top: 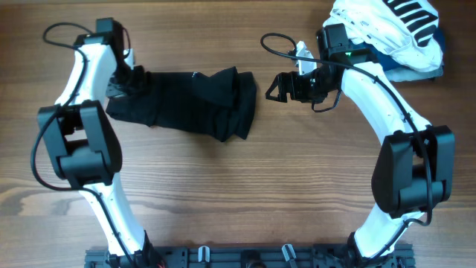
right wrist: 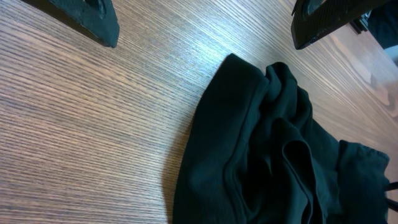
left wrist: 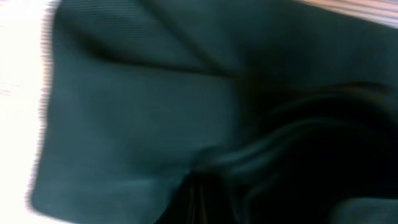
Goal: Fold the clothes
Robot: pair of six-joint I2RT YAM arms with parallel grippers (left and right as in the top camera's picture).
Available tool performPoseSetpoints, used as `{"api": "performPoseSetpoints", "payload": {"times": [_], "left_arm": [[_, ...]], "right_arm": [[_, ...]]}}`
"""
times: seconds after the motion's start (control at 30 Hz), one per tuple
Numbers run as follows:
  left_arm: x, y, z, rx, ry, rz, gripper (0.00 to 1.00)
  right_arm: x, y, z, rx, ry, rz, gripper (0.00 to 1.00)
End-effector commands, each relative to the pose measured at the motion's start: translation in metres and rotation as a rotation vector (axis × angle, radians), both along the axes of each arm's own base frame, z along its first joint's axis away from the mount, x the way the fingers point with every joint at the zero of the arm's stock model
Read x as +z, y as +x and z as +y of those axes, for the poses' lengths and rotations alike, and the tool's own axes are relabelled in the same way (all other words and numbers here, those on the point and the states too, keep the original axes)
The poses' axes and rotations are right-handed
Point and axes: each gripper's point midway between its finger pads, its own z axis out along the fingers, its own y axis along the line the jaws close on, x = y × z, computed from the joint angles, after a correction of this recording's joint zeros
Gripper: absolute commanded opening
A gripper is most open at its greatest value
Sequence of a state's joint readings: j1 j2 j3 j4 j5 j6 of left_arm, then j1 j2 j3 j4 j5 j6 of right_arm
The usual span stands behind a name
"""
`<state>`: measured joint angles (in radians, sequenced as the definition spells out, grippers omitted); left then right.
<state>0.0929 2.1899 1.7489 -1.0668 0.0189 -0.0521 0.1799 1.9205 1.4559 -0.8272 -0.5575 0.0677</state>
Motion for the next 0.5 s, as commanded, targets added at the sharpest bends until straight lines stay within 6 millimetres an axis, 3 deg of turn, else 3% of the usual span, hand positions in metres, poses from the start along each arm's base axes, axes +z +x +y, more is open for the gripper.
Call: {"api": "performPoseSetpoints", "payload": {"times": [0.0, 0.3, 0.4, 0.47], "left_arm": [[-0.004, -0.001, -0.039, -0.043, -0.092, 0.007, 0.04], [-0.002, -0.015, -0.124, -0.212, -0.172, 0.043, 0.04], [0.004, -0.013, -0.131, -0.229, -0.167, 0.029, 0.04], [0.019, -0.011, -0.129, -0.225, -0.168, 0.013, 0.04]], "right_arm": [[-0.002, -0.001, 0.002, -0.002, 0.017, 0.013, 0.89], [-0.002, -0.001, 0.002, -0.005, 0.016, 0.014, 0.89], [-0.002, -0.001, 0.004, -0.001, 0.017, 0.009, 0.91], [-0.001, 0.003, 0.009, 0.01, 0.021, -0.014, 0.94]]}}
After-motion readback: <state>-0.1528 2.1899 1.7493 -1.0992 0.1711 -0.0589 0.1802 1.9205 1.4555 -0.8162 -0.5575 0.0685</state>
